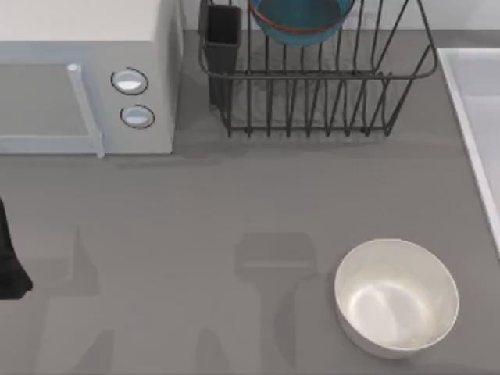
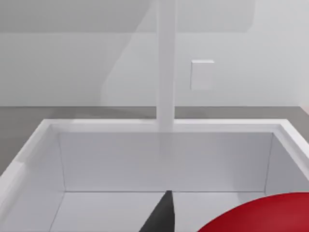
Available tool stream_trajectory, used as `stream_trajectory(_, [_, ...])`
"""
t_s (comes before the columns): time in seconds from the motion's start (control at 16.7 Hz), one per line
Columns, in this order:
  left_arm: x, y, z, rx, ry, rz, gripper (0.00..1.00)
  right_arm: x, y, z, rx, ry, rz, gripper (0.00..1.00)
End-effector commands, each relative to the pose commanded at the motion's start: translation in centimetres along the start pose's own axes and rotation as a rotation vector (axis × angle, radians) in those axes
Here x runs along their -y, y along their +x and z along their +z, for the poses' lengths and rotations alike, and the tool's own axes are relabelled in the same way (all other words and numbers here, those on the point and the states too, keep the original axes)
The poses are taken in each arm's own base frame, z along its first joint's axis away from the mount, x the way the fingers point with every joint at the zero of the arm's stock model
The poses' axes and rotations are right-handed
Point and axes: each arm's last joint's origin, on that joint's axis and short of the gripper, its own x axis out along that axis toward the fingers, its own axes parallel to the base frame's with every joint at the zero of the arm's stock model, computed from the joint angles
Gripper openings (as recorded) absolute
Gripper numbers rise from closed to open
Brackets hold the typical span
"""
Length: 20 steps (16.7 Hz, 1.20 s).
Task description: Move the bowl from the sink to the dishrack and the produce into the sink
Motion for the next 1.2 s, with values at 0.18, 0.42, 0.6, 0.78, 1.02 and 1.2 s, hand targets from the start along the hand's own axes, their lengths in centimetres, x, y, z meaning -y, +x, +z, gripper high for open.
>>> stream_trajectory(0.18, [0.00, 0.00, 0.00, 0.000, 0.000, 0.000, 1.00, 0.00, 0.00, 0.00, 0.000, 0.000, 0.000, 0.00])
stream_trajectory(0.42, [0.00, 0.00, 0.00, 0.000, 0.000, 0.000, 1.00, 0.00, 0.00, 0.00, 0.000, 0.000, 0.000, 0.23])
stream_trajectory(0.6, [0.00, 0.00, 0.00, 0.000, 0.000, 0.000, 1.00, 0.00, 0.00, 0.00, 0.000, 0.000, 0.000, 0.45])
stream_trajectory(0.78, [0.00, 0.00, 0.00, 0.000, 0.000, 0.000, 1.00, 0.00, 0.00, 0.00, 0.000, 0.000, 0.000, 0.68])
stream_trajectory(1.02, [0.00, 0.00, 0.00, 0.000, 0.000, 0.000, 1.00, 0.00, 0.00, 0.00, 0.000, 0.000, 0.000, 0.98])
stream_trajectory(1.2, [0.00, 0.00, 0.00, 0.000, 0.000, 0.000, 1.00, 0.00, 0.00, 0.00, 0.000, 0.000, 0.000, 1.00])
